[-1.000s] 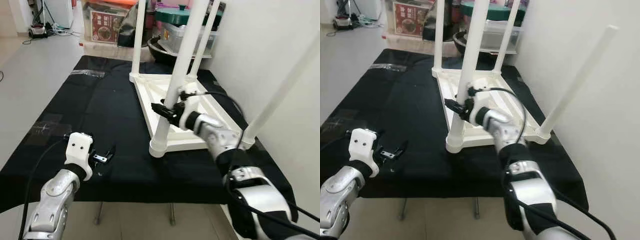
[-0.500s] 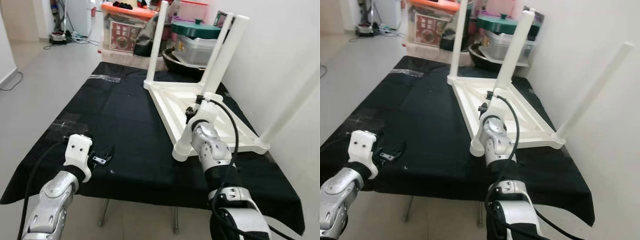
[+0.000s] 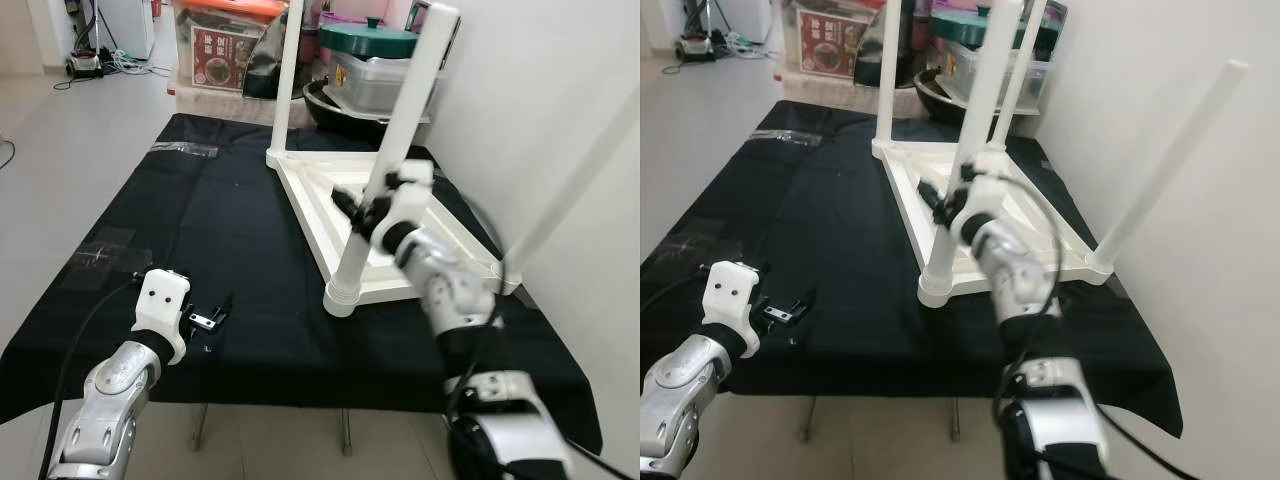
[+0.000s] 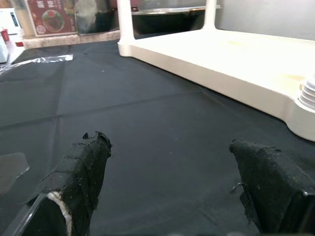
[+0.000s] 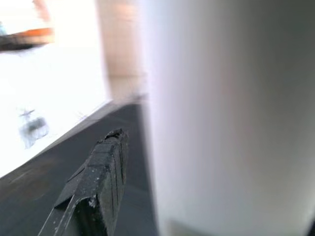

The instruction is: Building children table

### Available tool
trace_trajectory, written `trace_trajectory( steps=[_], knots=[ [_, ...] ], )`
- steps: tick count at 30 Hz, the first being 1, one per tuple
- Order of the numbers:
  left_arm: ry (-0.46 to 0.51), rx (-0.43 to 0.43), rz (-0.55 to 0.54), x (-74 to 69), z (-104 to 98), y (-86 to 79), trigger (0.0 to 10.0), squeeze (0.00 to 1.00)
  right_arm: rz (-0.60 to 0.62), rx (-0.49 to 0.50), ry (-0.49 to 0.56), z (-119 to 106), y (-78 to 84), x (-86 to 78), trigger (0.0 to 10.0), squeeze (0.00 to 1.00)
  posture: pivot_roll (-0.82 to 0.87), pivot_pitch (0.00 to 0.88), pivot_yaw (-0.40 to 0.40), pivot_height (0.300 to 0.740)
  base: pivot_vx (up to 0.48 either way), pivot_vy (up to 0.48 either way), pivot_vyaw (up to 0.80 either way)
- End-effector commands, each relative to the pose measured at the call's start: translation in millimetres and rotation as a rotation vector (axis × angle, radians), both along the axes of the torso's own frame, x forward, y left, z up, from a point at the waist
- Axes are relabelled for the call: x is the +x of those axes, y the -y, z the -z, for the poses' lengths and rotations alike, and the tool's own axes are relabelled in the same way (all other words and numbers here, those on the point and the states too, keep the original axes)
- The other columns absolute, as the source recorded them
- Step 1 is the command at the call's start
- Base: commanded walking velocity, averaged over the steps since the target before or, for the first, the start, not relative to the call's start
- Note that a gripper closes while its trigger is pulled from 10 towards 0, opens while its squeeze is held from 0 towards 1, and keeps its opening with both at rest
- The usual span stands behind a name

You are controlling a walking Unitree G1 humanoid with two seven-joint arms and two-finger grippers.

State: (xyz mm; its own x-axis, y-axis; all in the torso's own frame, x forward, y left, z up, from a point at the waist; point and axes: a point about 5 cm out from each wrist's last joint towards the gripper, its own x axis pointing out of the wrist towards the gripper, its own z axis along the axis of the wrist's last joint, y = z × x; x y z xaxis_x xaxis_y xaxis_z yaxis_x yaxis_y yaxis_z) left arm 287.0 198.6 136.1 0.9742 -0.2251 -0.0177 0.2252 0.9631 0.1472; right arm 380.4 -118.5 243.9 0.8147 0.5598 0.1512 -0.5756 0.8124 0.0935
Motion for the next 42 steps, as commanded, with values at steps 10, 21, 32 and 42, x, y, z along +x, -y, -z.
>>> trace_trajectory(
  steps=[10, 21, 32, 42],
  knots=[
    [-0.002, -0.011, 0.010, 1.8, 3, 6.1, 10.0, 0.00, -0.571, -0.115, 0.043, 38, -55.1, -37.8, 10.0, 0.00, 0.17, 0.000, -0.217, 0.740, 0.000, 0.000, 0.00],
    [-0.002, -0.007, 0.020, 0.0, 2, 5.4, 10.0, 0.00, -0.199, -0.193, -0.146, 71, -53.9, -8.2, 0.0, 0.00, 0.17, 0.000, -0.217, 0.740, 0.000, 0.000, 0.00],
    [-0.002, -0.007, 0.024, -0.8, 2, 4.4, 10.0, 0.00, 0.666, -0.165, -0.481, 126, 13.1, -32.1, 0.0, 0.00, 0.14, 0.000, -0.188, 0.740, 0.000, 0.000, 0.00],
    [-0.005, -0.007, 0.031, 0.2, 3, 5.6, 10.0, 0.00, 0.324, -0.028, -0.276, 74, -22.7, -16.5, 10.0, 1.00, 0.15, 0.000, -0.192, 0.740, 0.000, 0.000, 0.00]
  ],
)
